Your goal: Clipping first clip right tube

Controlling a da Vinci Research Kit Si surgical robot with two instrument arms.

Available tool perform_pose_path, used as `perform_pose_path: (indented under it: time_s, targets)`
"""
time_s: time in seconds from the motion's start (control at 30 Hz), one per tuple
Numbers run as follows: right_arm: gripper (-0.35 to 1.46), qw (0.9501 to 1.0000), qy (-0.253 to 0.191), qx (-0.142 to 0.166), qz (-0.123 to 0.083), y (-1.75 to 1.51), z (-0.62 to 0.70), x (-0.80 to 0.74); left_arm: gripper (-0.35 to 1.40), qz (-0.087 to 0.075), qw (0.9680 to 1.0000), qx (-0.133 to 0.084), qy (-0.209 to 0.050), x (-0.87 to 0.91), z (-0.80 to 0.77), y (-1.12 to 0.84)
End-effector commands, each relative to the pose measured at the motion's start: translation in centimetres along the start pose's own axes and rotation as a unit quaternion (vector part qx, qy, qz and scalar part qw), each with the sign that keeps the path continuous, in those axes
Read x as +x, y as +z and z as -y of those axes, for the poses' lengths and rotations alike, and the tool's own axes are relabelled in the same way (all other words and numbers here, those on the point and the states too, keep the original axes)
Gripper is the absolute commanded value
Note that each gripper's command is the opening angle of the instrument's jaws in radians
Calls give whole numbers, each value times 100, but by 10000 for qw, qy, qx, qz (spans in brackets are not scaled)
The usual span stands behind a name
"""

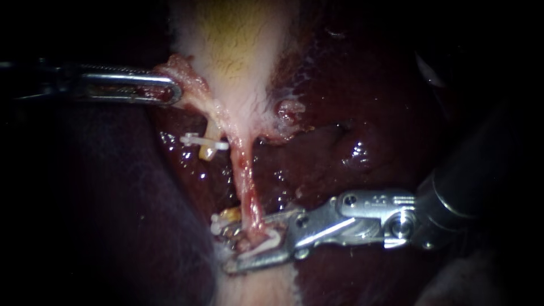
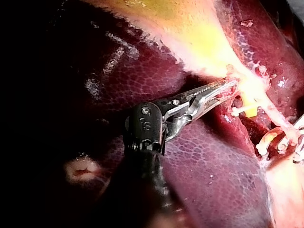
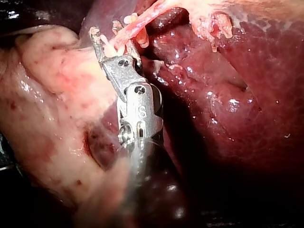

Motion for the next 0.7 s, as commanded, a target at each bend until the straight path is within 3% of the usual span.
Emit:
perform_pose_path:
  time_s: [0.03, 0.17, 0.27, 0.4, 0.7]
  targets:
    - [-3, 10000, 35, -15, -6, -1, 0, 0, -35, 1, 10000, -2, 1, 0, 0, 0]
    - [-35, 9990, 449, -38, 9, -3, 0, 0, -35, 1, 10000, -2, 1, 0, 0, 0]
    - [-35, 9987, 507, -46, 23, -5, -2, -1, -35, 2, 10000, -3, 1, 0, 0, 0]
    - [-35, 9985, 496, -110, 190, -8, -1, -4, -35, 2, 10000, -4, 2, 0, 0, -1]
    - [-35, 9985, 491, -113, 192, -8, -2, -6, -35, 2, 10000, -4, 1, 0, 0, -1]
